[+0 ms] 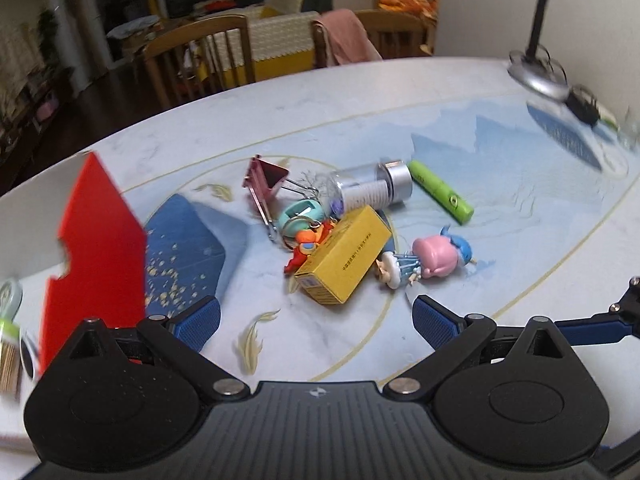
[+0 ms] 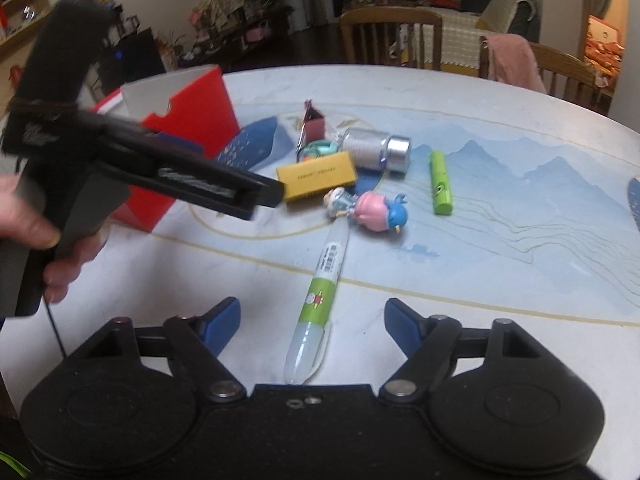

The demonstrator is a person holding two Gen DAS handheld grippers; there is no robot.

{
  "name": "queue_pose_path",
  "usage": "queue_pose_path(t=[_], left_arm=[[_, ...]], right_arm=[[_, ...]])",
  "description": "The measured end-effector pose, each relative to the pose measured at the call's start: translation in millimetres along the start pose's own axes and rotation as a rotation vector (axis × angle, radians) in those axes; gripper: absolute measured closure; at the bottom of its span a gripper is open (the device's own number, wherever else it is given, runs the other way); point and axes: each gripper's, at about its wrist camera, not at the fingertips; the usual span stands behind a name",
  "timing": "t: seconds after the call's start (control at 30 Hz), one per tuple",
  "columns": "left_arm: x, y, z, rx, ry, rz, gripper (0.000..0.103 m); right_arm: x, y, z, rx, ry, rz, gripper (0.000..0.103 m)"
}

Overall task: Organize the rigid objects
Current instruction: 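Grasp the white-green tube with the right gripper while the left gripper grasps the yellow box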

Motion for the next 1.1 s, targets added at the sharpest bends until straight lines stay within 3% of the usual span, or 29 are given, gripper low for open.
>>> queue_pose_path(t=[0.23, 0.5, 0.77, 0.9, 0.97, 1.1], left_arm=[[-9.7, -18.1, 3.4, -0.036, -0.052, 0.016, 0.000], [-16.2, -29.9, 4.5, -0.078, -0.103, 0.026, 0.001], [-21.2, -28.2, 8.8, -0.118, -0.132, -0.027, 0.036], [-18.1, -31.3, 10.5, -0.110, -0.123, -0.038, 0.037], [-15.6, -34.3, 9.9, -0.099, -0.119, -0.032, 0.048], [-18.3, -37.5, 7.2, -0.092, -0.148, -0.029, 0.055]], right_arm=[[-3.9, -21.5, 5.7, 0.041, 0.021, 0.009, 0.031], [-7.9, -43.0, 14.8, 0.067, 0.023, 0.016, 0.045], [-13.6, -50.8, 16.6, 0.080, 0.012, 0.014, 0.058], [-16.2, -50.2, 17.1, 0.076, 0.006, 0.009, 0.063], [-17.1, -50.7, 18.1, 0.075, 0.004, 0.006, 0.067], [-17.5, -51.3, 19.0, 0.076, 0.009, -0.007, 0.074]])
Point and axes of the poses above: each gripper's, at about its wrist camera, not at the fingertips, and y roughly against the way its jaws point, x to its left, z to its top, and after that the axes turned 12 degrees about z, right-handed
